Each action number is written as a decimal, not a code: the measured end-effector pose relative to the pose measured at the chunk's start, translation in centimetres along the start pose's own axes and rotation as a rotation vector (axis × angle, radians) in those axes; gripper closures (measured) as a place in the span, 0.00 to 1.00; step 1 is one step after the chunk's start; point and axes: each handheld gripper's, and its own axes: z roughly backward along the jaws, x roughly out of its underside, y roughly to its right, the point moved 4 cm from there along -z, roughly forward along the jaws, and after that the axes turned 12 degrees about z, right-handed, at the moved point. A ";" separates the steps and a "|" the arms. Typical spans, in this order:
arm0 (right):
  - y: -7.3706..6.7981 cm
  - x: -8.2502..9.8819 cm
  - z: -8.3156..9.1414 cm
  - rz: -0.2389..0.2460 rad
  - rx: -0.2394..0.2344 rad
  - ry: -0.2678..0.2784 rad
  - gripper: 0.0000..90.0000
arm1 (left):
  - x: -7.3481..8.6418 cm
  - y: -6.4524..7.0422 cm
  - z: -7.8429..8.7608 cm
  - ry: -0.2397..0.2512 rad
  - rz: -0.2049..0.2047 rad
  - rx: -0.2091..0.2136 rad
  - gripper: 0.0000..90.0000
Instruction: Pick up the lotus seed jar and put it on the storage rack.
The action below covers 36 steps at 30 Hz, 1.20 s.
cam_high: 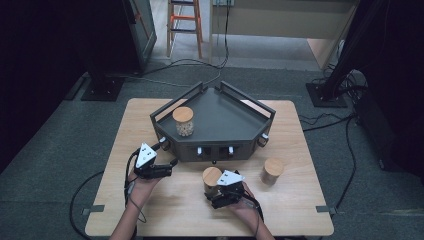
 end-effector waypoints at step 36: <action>-0.1 0.0 0.0 0.011 0.003 0.004 0.03 | 3.7 -0.6 1.3 0.001 0.037 -0.008 0.13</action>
